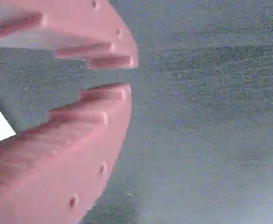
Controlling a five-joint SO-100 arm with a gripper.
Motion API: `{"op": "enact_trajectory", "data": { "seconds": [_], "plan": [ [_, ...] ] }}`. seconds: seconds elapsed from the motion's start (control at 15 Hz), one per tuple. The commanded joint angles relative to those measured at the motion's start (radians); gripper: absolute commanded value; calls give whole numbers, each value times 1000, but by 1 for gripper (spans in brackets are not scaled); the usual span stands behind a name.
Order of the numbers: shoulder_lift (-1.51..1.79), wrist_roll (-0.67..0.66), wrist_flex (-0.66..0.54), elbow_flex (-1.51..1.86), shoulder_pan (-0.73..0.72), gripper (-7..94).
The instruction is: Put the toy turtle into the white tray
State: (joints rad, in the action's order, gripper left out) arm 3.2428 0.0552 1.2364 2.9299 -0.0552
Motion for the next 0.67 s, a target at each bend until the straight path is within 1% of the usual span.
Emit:
{"op": "enact_trajectory", "data": {
  "seconds": [0.0,0.4,0.53,0.6],
  "plan": [
    [11,-2,15,-11,-14,0],
    [11,-8,15,-11,-25,0],
    [11,-35,15,-11,-58,0],
    [-9,-32,-12,-11,-101,0]
  ]
}}
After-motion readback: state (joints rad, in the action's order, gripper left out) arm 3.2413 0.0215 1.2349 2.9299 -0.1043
